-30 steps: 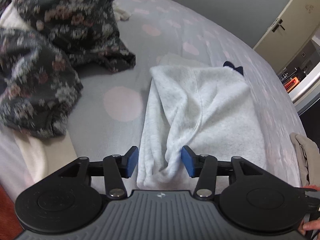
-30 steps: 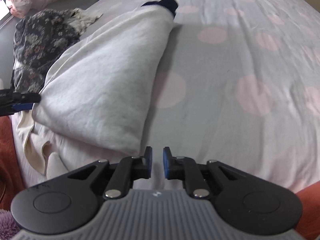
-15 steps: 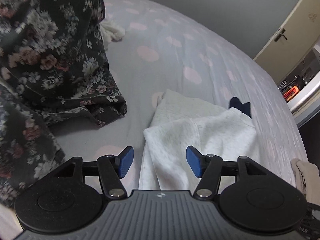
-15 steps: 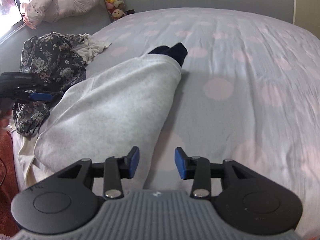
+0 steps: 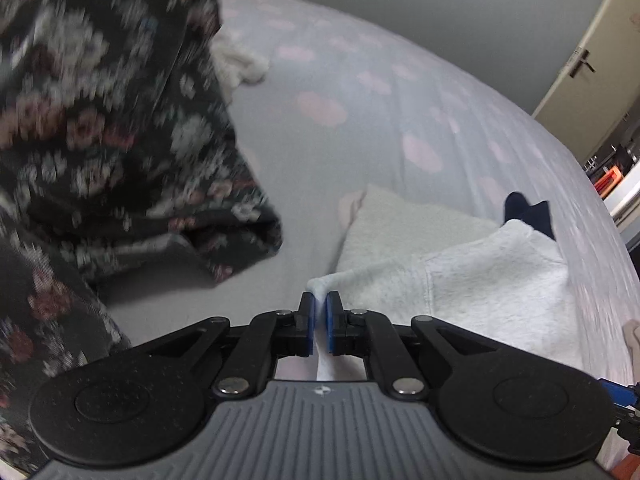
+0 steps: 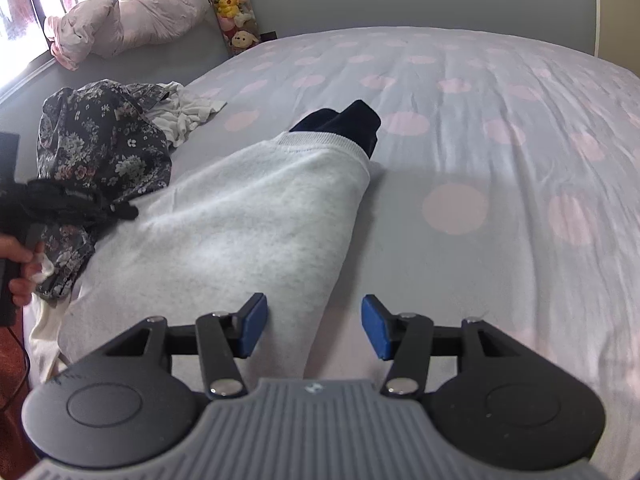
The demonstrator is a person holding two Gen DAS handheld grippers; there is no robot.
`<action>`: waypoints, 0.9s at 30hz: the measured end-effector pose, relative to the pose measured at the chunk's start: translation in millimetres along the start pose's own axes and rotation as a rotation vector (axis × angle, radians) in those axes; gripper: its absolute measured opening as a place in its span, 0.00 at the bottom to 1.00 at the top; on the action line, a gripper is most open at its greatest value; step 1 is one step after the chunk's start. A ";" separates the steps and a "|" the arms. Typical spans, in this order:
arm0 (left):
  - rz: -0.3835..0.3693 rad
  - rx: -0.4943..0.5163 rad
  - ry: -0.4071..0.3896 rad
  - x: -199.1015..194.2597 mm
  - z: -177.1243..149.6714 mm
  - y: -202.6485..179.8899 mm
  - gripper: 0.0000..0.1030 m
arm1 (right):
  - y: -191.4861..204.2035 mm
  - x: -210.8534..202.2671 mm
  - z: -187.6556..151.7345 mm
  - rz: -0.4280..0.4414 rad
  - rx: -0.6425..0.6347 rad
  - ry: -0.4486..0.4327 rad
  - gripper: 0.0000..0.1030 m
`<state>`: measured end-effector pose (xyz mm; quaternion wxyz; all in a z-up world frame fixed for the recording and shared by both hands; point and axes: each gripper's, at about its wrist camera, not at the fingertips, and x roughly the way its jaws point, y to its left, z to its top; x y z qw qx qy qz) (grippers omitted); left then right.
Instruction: Fold clothes
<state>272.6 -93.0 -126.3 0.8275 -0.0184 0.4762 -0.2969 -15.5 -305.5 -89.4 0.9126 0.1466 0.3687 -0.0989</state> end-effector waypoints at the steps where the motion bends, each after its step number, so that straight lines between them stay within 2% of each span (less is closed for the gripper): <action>1: 0.002 0.000 0.008 3.7 -1.1 0.8 0.04 | 0.3 3.6 4.0 0.001 -0.008 -0.004 0.51; 3: 0.023 0.037 0.010 7.6 -2.3 -4.5 0.04 | 0.8 10.8 12.1 0.004 -0.023 -0.013 0.44; 5: 0.038 0.059 0.016 10.6 -2.4 -8.5 0.04 | 1.4 18.0 20.1 0.007 -0.038 -0.021 0.43; 8: 0.047 0.071 0.032 14.0 -0.5 -10.0 0.04 | 1.7 36.2 34.7 0.015 -0.060 -0.012 0.36; 12: 0.065 0.100 0.054 19.3 2.0 -12.3 0.06 | 0.6 76.8 54.1 -0.011 -0.061 0.044 0.36; 15: 0.079 0.108 0.059 23.5 3.1 -12.8 0.06 | -5.2 103.8 61.0 -0.016 -0.053 0.083 0.41; 18: 0.084 0.098 0.057 25.9 5.5 -10.9 0.07 | -12.5 111.8 62.7 -0.001 -0.032 0.084 0.45; 20: 0.072 0.073 0.054 23.2 8.3 -6.9 0.12 | -18.8 105.4 62.0 0.018 0.003 0.079 0.45; 23: 0.038 0.018 0.043 11.7 9.0 2.8 0.28 | -29.3 90.0 58.9 0.047 0.068 0.073 0.48; 25: 0.001 -0.021 0.042 4.8 7.5 9.9 0.55 | -36.3 79.7 56.8 0.067 0.112 0.069 0.54; 27: -0.054 -0.047 0.052 1.8 5.6 14.8 0.58 | -43.3 69.4 54.7 0.086 0.155 0.065 0.61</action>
